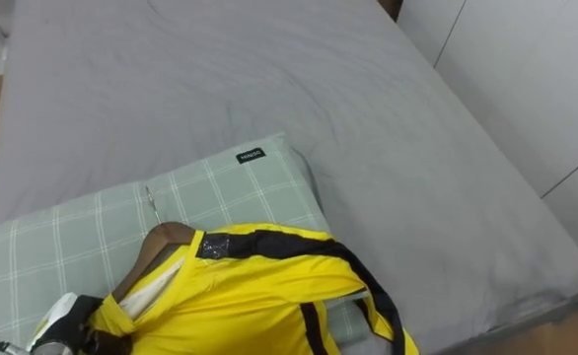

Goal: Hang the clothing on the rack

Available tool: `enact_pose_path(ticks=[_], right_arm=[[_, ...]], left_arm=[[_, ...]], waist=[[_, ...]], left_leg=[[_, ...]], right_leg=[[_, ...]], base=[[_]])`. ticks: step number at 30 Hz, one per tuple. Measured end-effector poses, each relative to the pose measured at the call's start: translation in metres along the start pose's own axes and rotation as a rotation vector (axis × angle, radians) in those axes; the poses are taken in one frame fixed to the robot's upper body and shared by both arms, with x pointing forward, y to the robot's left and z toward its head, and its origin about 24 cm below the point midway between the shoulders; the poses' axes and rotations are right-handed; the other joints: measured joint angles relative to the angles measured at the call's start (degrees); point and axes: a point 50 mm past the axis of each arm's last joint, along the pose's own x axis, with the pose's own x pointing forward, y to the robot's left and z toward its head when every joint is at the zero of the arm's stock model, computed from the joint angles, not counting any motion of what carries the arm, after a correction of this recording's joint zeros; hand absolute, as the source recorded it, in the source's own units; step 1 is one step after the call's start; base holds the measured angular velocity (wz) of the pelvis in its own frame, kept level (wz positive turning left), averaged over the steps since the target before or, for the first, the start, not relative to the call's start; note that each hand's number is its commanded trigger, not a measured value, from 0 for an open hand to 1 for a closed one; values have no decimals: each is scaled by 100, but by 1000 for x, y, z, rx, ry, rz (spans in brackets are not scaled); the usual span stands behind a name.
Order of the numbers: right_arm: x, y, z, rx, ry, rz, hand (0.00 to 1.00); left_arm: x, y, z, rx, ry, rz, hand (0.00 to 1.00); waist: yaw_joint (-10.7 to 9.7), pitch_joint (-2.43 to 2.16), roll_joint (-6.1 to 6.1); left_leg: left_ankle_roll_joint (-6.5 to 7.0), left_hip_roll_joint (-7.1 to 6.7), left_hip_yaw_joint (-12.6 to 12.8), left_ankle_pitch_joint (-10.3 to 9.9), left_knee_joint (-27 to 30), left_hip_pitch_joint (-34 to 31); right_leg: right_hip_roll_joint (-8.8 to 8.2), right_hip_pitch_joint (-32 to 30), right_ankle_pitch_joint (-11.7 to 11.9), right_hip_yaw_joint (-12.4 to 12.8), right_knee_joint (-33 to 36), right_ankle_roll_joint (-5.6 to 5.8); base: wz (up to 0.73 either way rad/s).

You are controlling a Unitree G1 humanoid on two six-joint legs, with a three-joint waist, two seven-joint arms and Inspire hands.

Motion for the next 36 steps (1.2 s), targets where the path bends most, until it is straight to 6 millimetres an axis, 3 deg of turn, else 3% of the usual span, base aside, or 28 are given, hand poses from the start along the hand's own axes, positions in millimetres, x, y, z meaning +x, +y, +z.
enact_pose_path(ticks=[11, 20, 29, 32, 36], right_arm=[[0, -1, 2, 31, -23, 2, 0], [-1, -4, -3, 32, -12, 26, 0], [-3, -9, -16, 62, 2, 20, 0], [-5, -13, -25, 70, 21, 7, 0], [-7, -16, -38, 76, 48, -18, 0]], left_arm=[[-1, -2, -2, 15, -11, -14, 100], [-7, -13, -17, 61, 11, -46, 100], [-9, -13, -16, 112, -28, -17, 100], [-12, -15, -19, 134, -54, 0, 100], [-16, -16, -23, 160, -74, 37, 100]], waist=[[7, -3, 9], [13, -72, 149], [98, -101, 197], [101, -130, 253], [112, -135, 317]], left_leg=[[0, 4, -5, 0, -4, 74], [0, 6, 1, 0, -239, 400], [0, 15, -71, -2, -259, 576], [-1, 17, -129, -3, -304, 719], [-3, 12, -170, -5, -334, 968]], right_leg=[[-2, 92, 2, -15, -9, -2], [19, 379, 38, -6, -200, 10], [17, 578, 36, -93, -232, 10], [13, 766, 34, -138, -321, 8], [5, 1029, -12, -185, -326, -7]], base=[[0], [-1], [2], [10], [7]])
